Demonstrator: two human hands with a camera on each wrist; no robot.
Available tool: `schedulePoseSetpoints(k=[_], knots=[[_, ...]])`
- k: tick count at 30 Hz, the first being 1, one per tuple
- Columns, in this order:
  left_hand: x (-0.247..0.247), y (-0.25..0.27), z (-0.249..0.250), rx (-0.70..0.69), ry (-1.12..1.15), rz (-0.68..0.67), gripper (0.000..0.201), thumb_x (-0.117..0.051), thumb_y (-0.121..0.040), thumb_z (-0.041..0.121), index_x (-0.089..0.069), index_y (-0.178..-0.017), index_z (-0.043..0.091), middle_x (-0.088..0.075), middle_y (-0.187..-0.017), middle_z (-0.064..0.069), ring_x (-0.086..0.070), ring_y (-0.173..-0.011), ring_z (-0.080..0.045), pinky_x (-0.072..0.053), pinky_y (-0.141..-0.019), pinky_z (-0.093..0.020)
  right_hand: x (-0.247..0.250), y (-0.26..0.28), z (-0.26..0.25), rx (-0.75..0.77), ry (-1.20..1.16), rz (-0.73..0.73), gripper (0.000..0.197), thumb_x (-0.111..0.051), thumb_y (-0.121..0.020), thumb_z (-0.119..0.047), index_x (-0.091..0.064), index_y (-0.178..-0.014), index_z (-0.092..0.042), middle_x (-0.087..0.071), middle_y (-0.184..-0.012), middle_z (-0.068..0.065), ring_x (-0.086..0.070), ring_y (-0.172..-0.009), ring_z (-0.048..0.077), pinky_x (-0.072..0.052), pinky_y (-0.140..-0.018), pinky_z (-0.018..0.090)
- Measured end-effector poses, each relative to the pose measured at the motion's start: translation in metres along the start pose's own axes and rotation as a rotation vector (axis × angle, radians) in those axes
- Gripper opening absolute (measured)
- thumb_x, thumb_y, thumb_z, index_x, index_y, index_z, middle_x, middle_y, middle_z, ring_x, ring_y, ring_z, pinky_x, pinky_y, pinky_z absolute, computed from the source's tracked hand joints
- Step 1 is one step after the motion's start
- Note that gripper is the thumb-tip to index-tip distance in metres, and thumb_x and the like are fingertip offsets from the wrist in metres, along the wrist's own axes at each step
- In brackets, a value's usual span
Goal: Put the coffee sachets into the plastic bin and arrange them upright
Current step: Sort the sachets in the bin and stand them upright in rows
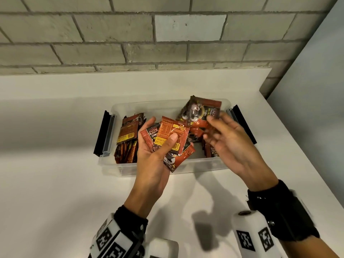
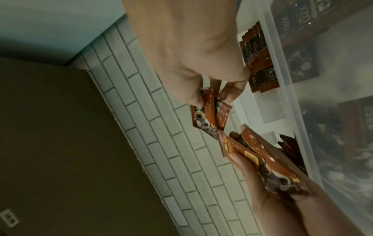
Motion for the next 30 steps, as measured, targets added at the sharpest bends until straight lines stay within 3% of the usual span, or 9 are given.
schedulePoseSetpoints(k=[2,5,11,14,18,22,24,26,30], knots=[[0.002,0.0,0.0,0.007,-0.01,0.015,0.066,-0.068,-0.068,0.001,-0.05,-0.126,0.028,-0.07,-0.103,-0.003,-0.071,-0.088,-0.02,-0.057,-0.064,-0.039,0.003,0.0,-0.009,0.021,-0.056,-0.004,0.017,-0.051,-0.094,-0.01,-0.06,-0.103,-0.02,-0.07,-0.105,0.004,-0.064,-0.101,0.022,-0.052,-0.08,0.031],[0.002,-0.001,-0.001,0.025,-0.04,0.013,0.062,-0.07,-0.063,0.001,-0.053,-0.117,0.025,-0.071,-0.098,-0.003,-0.07,-0.087,-0.021,-0.057,-0.062,-0.036,-0.001,0.006,-0.021,0.016,-0.076,-0.105,0.02,-0.05,-0.092,-0.008,-0.06,-0.106,-0.017,-0.07,-0.106,0.005,-0.066,-0.098,0.02,-0.057,-0.074,0.032],[-0.003,0.001,-0.005,0.034,-0.125,-0.016,0.059,-0.068,-0.06,-0.003,-0.055,-0.111,0.023,-0.071,-0.096,-0.003,-0.069,-0.087,-0.022,-0.059,-0.068,-0.044,-0.006,0.012,-0.006,-0.104,0.236,-0.25,0.039,-0.056,-0.086,-0.013,-0.056,-0.126,-0.012,-0.067,-0.114,0.011,-0.065,-0.101,0.019,-0.055,-0.089,0.036],[-0.002,0.001,-0.006,0.049,-0.176,-0.029,0.057,-0.068,-0.066,-0.007,-0.054,-0.114,0.022,-0.07,-0.098,-0.004,-0.068,-0.092,-0.024,-0.056,-0.078,-0.05,-0.005,0.008,-0.004,-0.098,0.259,-0.223,0.034,-0.055,-0.089,-0.01,-0.057,-0.123,-0.011,-0.07,-0.105,0.008,-0.068,-0.096,0.016,-0.057,-0.084,0.033],[-0.003,0.004,-0.007,0.129,-0.154,-0.065,0.053,-0.068,-0.069,0.008,-0.053,-0.118,0.02,-0.07,-0.108,-0.008,-0.069,-0.095,-0.025,-0.058,-0.076,-0.046,-0.006,0.002,-0.006,-0.063,0.223,-0.192,0.031,-0.054,-0.09,-0.006,-0.058,-0.12,-0.008,-0.072,-0.098,0.005,-0.069,-0.09,0.013,-0.058,-0.077,0.027],[0.0,0.004,-0.01,0.214,-0.063,-0.047,0.029,-0.05,-0.093,0.016,-0.051,-0.122,0.016,-0.069,-0.108,-0.013,-0.071,-0.088,-0.021,-0.058,-0.063,-0.035,-0.006,0.012,-0.036,0.264,0.246,-0.15,0.025,-0.054,-0.089,-0.012,-0.058,-0.115,-0.012,-0.071,-0.1,-0.002,-0.067,-0.095,0.011,-0.056,-0.077,0.024],[0.001,0.002,-0.009,0.232,-0.018,-0.044,0.032,-0.042,-0.099,0.015,-0.046,-0.13,0.012,-0.067,-0.114,-0.018,-0.069,-0.096,-0.028,-0.058,-0.067,-0.04,-0.015,0.033,-0.06,0.599,0.475,-0.238,0.019,-0.055,-0.09,-0.011,-0.057,-0.107,-0.02,-0.069,-0.101,-0.008,-0.064,-0.097,0.008,-0.052,-0.081,0.02],[0.001,0.001,-0.007,0.247,-0.004,-0.032,0.032,-0.039,-0.1,0.015,-0.045,-0.131,0.011,-0.065,-0.117,-0.019,-0.067,-0.102,-0.033,-0.057,-0.073,-0.05,-0.025,0.056,-0.061,0.901,0.839,-0.386,0.029,-0.055,-0.089,0.003,-0.06,-0.106,-0.021,-0.066,-0.106,-0.006,-0.056,-0.098,0.008,-0.046,-0.083,0.017],[0.0,-0.002,0.0,0.255,-0.034,-0.06,0.035,-0.043,-0.098,0.023,-0.045,-0.131,0.009,-0.073,-0.1,-0.013,-0.072,-0.086,-0.023,-0.059,-0.064,-0.038,-0.022,0.069,-0.034,1.098,1.239,-0.592,0.023,-0.05,-0.089,-0.001,-0.058,-0.102,-0.019,-0.065,-0.114,-0.011,-0.048,-0.106,0.014,-0.043,-0.093,0.023]])
Point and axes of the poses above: each hand's wrist, its own y-axis away from the middle knuckle, its own x-axis out of the back of the hand, z = x × y, the point moved 7 cm from there along -y, towards the middle knuckle
